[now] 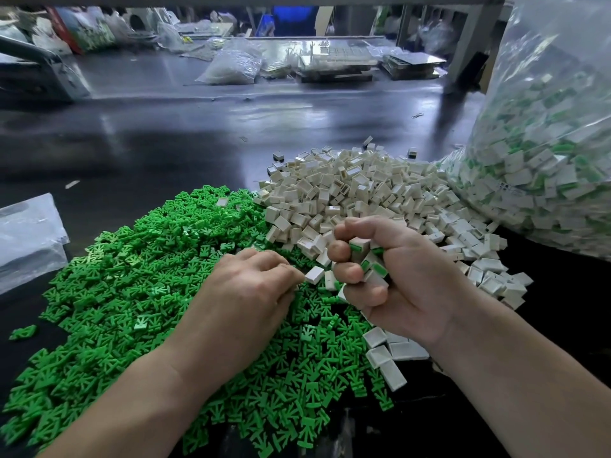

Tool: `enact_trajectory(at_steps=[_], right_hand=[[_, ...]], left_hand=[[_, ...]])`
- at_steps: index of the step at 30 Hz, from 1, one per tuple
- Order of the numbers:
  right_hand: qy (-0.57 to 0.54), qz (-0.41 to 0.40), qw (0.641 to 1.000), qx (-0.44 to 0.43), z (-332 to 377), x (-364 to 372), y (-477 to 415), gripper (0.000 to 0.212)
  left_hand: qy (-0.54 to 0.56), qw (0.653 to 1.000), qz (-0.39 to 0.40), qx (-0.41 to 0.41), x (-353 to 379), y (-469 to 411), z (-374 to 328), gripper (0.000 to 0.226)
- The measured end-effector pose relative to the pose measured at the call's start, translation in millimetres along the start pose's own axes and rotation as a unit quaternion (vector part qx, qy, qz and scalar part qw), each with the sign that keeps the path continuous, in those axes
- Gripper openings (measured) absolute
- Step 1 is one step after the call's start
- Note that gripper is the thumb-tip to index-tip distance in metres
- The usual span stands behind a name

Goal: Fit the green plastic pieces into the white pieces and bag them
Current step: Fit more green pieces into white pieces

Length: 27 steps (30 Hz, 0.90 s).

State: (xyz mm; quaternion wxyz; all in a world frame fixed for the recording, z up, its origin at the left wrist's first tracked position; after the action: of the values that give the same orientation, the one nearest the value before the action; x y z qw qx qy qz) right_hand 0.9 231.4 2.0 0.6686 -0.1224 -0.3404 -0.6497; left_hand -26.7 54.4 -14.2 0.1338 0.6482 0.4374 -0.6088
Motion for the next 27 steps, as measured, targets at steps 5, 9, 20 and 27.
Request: enact_trajectory(at_steps=[5,9,20,27], right_hand=[[0.035,0.013,0.999,0.005,-3,2,0,0.024],[0.031,0.039,0.999,0.005,-2,5,2,0.023],[0.106,0.029,0.994,0.006,-8,2,1,0.013],[0.178,0.046,0.983,-0.002,-13,8,5,0.009]], left_hand=[[-0.015,0.999,-0.027,-0.019,-3,0,2,0.029],[-0.030,0.999,0.022,-0.009,-2,1,2,0.018],[0.033,0.997,-0.046,-0.052,-10,0,1,0.016],[0.353,0.922,-0.060,-0.148,-25,8,-1,0.019]])
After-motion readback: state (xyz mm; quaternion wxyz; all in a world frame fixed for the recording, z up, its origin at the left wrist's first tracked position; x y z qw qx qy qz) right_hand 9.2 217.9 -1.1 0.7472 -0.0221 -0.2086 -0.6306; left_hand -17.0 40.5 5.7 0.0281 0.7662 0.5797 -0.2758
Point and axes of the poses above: each hand's wrist, its own y-axis away from the middle knuckle, its own x-axis out of the palm, z = x × y, the point moved 2 cm from there along -y, towards the middle knuckle, and after that the axes turned 4 degrees about -x, right-handed, at the moved point
